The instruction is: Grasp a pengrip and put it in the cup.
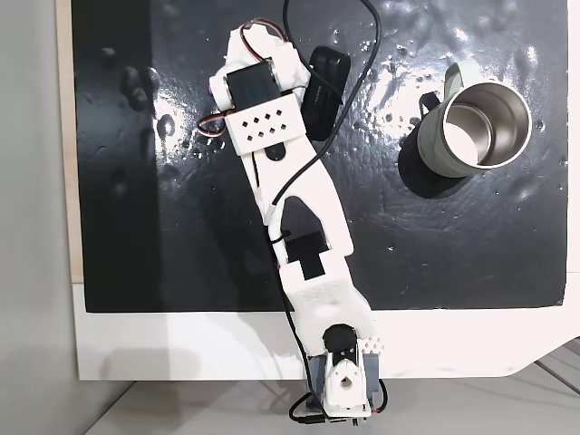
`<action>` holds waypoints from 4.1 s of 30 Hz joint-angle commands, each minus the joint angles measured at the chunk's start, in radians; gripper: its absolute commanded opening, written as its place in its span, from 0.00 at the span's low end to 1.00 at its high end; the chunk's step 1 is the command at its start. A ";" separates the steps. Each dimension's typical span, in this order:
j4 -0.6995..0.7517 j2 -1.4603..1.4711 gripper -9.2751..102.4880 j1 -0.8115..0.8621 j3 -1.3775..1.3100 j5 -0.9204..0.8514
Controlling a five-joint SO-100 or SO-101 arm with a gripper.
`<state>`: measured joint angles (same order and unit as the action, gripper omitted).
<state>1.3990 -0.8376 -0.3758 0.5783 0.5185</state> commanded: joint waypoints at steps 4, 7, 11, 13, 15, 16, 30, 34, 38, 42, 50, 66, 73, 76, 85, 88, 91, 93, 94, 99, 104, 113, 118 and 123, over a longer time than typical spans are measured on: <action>0.006 0.117 0.29 -0.061 -0.166 -0.012; 0.003 0.172 0.29 -0.084 -0.199 -0.011; 0.003 0.224 0.29 -0.100 -0.222 -0.009; 0.003 0.238 0.29 -0.100 -0.229 -0.006; 0.003 0.252 0.28 -0.097 -0.233 -0.005; 0.003 0.259 0.28 -0.094 -0.236 -0.005; -0.017 0.382 0.12 -0.100 -0.360 -0.034; -0.012 0.383 0.09 -0.103 -0.362 -0.034; 0.005 0.368 0.08 -0.103 -0.368 -0.032; 0.018 0.258 0.08 -0.095 -0.330 -0.032; 0.058 -0.124 0.08 -0.061 -0.183 -0.063; 0.210 -0.494 0.08 0.032 -0.130 -0.196; 0.282 -0.709 0.08 0.244 0.074 -0.264; 0.284 -0.781 0.08 0.350 0.140 -0.314; 0.284 -0.844 0.08 0.670 0.227 -0.425; 0.279 -0.811 0.08 0.764 0.224 -0.456; 0.276 -0.744 0.08 0.830 0.190 -0.466; 0.276 -0.684 0.08 0.861 0.150 -0.466; 0.276 -0.653 0.08 0.871 0.126 -0.465; 0.276 -0.538 0.08 0.893 0.025 -0.460; 0.278 -0.523 0.08 0.890 0.017 -0.465; 0.282 -0.534 0.39 0.894 0.054 -0.457; 0.282 -0.532 0.40 0.899 0.066 -0.454; 0.282 -0.555 0.40 0.885 0.098 -0.430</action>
<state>1.6812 -1.3545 0.5123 0.6734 0.0706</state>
